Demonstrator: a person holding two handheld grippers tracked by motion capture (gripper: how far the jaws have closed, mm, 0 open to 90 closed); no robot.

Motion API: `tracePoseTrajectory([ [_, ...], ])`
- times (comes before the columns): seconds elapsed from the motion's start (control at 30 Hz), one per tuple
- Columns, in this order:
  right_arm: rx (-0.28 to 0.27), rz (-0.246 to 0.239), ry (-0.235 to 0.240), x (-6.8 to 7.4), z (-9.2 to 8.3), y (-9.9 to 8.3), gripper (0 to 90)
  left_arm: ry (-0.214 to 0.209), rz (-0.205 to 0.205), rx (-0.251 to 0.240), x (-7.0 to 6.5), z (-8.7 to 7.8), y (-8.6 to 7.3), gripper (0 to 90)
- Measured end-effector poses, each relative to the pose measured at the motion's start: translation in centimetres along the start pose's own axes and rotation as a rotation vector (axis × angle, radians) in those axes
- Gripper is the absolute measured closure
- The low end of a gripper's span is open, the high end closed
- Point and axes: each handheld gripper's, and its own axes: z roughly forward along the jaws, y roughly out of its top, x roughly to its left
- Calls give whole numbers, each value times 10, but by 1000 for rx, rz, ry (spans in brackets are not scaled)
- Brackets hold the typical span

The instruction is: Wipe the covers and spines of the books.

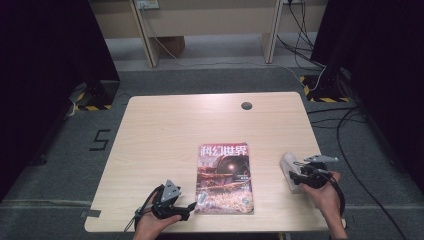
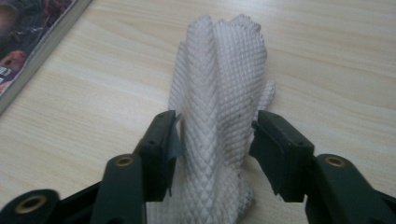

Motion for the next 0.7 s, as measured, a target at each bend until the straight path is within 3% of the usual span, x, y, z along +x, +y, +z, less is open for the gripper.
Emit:
tracePoseTrajectory([
  [0.13,24,-1,-1,0,6,-2,552,-3,1,-2,-1,1,0,204],
  [0.4,9,4,53,-2,9,-1,778,-11,5,6,-6,12,5,204],
  [0.53,-23,2,52,-2,6,2,791,-26,17,13,-12,21,8,204],
  [0.7,-77,-9,70,5,-2,11,793,-42,-8,11,-15,30,12,202],
])
